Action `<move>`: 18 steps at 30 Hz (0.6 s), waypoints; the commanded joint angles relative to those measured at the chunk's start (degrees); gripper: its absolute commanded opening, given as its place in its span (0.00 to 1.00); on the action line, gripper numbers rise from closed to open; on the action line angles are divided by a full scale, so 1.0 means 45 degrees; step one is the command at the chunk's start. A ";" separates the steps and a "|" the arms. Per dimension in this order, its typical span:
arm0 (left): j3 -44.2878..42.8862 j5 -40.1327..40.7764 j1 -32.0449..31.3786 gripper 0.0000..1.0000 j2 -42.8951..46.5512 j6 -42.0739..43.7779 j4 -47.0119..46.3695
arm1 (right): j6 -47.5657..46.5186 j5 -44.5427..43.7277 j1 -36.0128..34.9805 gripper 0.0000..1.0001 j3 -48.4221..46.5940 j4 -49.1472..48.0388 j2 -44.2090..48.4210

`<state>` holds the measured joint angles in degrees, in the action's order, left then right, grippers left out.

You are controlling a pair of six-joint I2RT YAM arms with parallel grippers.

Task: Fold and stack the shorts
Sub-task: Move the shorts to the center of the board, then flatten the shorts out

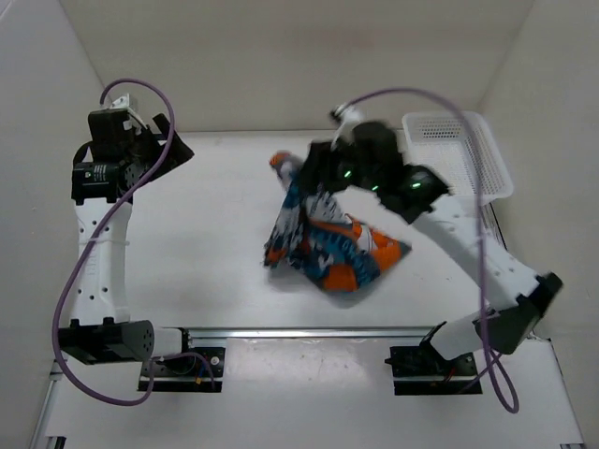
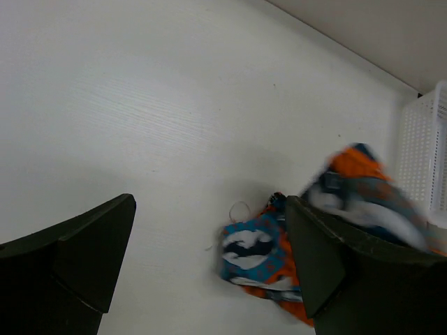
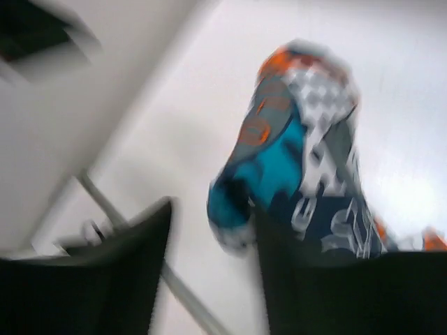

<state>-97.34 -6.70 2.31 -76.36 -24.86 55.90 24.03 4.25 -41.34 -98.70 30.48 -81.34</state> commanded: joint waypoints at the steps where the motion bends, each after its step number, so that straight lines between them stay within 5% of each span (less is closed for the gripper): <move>1: 0.0513 -0.0600 0.0365 0.99 0.0308 0.0328 0.0996 | 0.0303 -0.1120 -0.0871 0.82 0.3249 0.0278 -0.0322; 4: 0.1296 -0.1205 0.0250 0.99 0.0425 0.0330 0.0724 | 0.0812 -0.1802 -0.0114 0.92 0.3903 0.1017 -0.0207; 6: 0.2155 -0.2001 0.0037 0.77 0.0541 0.0874 0.0490 | 0.0949 -0.2638 0.0182 0.87 0.4331 0.1430 0.0531; 8: 0.3109 -0.2397 -0.0472 0.29 0.0542 0.1227 0.0197 | 0.0832 -0.2799 0.0418 0.43 0.4723 0.1721 0.1139; 10: 0.3718 -0.2885 -0.0920 0.15 0.0309 0.1345 0.0060 | 0.0831 -0.2800 0.0748 0.08 0.5601 0.1858 0.2018; 12: 0.4480 -0.2886 -0.1253 0.24 -0.0157 0.1345 -0.0232 | 0.1027 -0.2549 0.0866 0.05 0.6342 0.2035 0.2642; 14: 0.5142 -0.3002 -0.1662 0.58 -0.0510 0.1014 -0.0584 | 0.1611 -0.2177 0.0867 0.38 0.7436 0.2521 0.2783; 15: 0.5301 -0.3003 -0.1819 0.97 -0.0918 0.0743 -0.0895 | 0.1825 -0.1769 0.0867 0.57 0.7788 0.2524 0.3073; 17: 0.5438 -0.3120 -0.2345 1.00 -0.1408 0.0623 -0.1111 | 0.2700 -0.1473 0.0867 0.98 0.8936 0.2854 0.3367; 18: 0.5440 -0.3121 -0.2522 1.00 -0.1681 0.0623 -0.1249 | 0.3035 -0.1337 0.0867 1.00 0.9292 0.2856 0.3697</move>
<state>-73.47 -18.33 -6.85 -82.32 -21.45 54.19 32.62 -4.73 -37.34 -62.70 39.35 -64.55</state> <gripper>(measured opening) 0.985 0.956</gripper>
